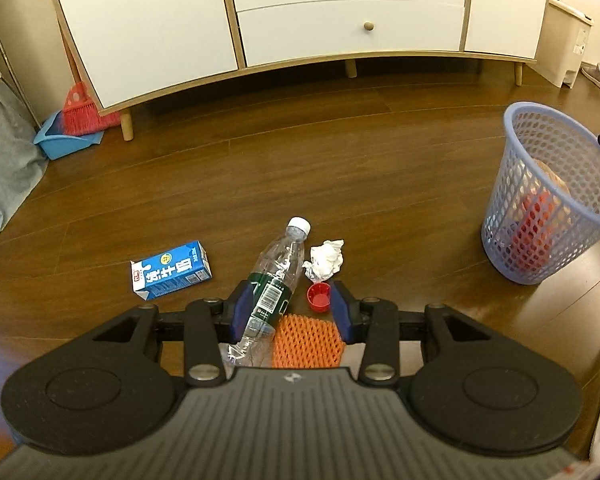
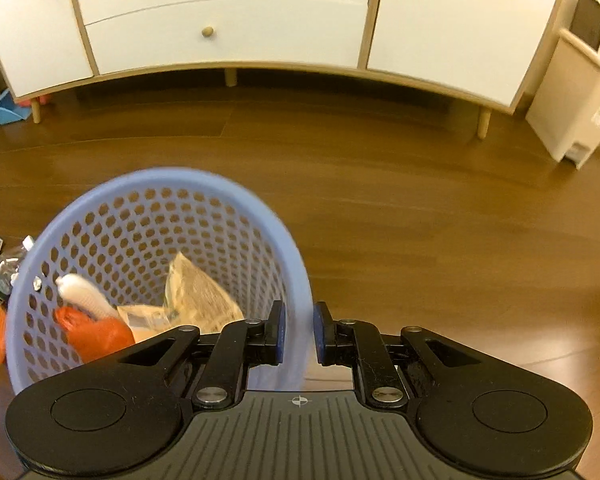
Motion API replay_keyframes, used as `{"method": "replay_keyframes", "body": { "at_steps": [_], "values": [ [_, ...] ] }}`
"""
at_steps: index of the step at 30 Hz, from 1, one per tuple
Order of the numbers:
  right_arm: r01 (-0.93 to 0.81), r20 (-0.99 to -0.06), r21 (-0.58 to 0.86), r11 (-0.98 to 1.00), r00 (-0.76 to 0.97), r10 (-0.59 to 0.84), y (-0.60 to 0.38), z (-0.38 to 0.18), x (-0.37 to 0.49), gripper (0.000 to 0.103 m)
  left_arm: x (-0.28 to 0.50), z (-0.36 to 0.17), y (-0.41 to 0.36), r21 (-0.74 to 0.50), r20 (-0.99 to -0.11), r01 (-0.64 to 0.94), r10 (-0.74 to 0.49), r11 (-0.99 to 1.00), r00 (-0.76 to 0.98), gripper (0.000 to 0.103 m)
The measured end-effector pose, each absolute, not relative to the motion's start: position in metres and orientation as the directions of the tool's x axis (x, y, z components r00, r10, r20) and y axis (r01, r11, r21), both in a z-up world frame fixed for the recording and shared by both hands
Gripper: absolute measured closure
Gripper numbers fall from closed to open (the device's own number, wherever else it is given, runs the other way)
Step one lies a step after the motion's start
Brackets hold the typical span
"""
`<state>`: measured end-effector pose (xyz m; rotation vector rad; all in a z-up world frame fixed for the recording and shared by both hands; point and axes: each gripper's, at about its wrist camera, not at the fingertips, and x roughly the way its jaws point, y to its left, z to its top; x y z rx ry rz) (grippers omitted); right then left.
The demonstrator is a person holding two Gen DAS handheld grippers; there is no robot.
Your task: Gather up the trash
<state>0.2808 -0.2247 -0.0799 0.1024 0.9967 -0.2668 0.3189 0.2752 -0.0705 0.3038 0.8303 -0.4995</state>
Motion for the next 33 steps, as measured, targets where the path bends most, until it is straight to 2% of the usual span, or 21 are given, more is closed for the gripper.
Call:
{"method": "replay_keyframes", "body": {
  "at_steps": [2, 5, 7, 9, 11, 13, 20, 25, 26, 28, 29, 30, 33],
  "values": [
    [0.222, -0.819, -0.050, 0.974, 0.549, -0.167, -0.222, -0.070, 0.275, 0.092, 0.317, -0.065, 0.275, 0.056, -0.756, 0.533, -0.312, 0.844, 0.575, 0.063],
    [0.070, -0.794, -0.048, 0.996, 0.603, -0.080, -0.195, -0.054, 0.263, 0.089, 0.315, -0.061, 0.277, 0.052, -0.748, 0.531, -0.319, 0.846, 0.582, 0.060],
    [-0.065, -0.785, -0.041, 0.997, 0.619, 0.008, -0.170, -0.047, 0.251, 0.079, 0.314, -0.061, 0.279, 0.048, -0.749, 0.530, -0.321, 0.847, 0.580, 0.059],
    [-0.200, -0.790, -0.035, 0.979, 0.605, 0.096, -0.142, -0.047, 0.234, 0.059, 0.314, -0.063, 0.282, 0.046, -0.754, 0.530, -0.319, 0.847, 0.575, 0.055],
    [-0.326, -0.810, -0.040, 0.944, 0.564, 0.160, -0.114, -0.052, 0.222, 0.057, 0.312, -0.066, 0.284, 0.052, -0.759, 0.534, -0.314, 0.844, 0.570, 0.055],
    [-0.422, -0.832, -0.092, 0.902, 0.530, 0.164, -0.086, -0.062, 0.211, 0.057, 0.308, -0.069, 0.285, 0.055, -0.766, 0.540, -0.311, 0.840, 0.562, 0.055],
    [-0.598, -0.863, -0.330, 0.730, 0.504, 0.022, -0.049, -0.104, 0.190, 0.057, 0.299, -0.077, 0.291, 0.061, -0.779, 0.557, -0.310, 0.828, 0.546, 0.054],
    [-0.681, -0.859, -0.428, 0.593, 0.511, -0.033, -0.048, -0.122, 0.183, 0.058, 0.297, -0.086, 0.295, 0.057, -0.790, 0.566, -0.310, 0.823, 0.530, 0.053],
    [-0.696, -0.857, -0.441, 0.567, 0.513, -0.038, -0.047, -0.125, 0.181, 0.061, 0.297, -0.089, 0.295, 0.055, -0.794, 0.569, -0.310, 0.820, 0.523, 0.053],
    [-0.720, -0.855, -0.472, 0.509, 0.514, -0.065, -0.043, -0.135, 0.179, 0.077, 0.296, -0.093, 0.295, 0.054, -0.800, 0.576, -0.309, 0.816, 0.514, 0.053],
    [-0.725, -0.842, -0.505, 0.468, 0.533, -0.083, -0.042, -0.139, 0.177, 0.081, 0.296, -0.096, 0.294, 0.052, -0.804, 0.582, -0.312, 0.812, 0.507, 0.053],
    [-0.726, -0.829, -0.533, 0.435, 0.551, -0.095, -0.042, -0.143, 0.176, 0.092, 0.295, -0.098, 0.294, 0.051, -0.807, 0.588, -0.314, 0.807, 0.500, 0.053],
    [-0.736, -0.816, -0.557, 0.385, 0.570, -0.090, -0.044, -0.146, 0.177, 0.094, 0.294, -0.105, 0.292, 0.047, -0.815, 0.601, -0.317, 0.798, 0.485, 0.051]
  ]
}}
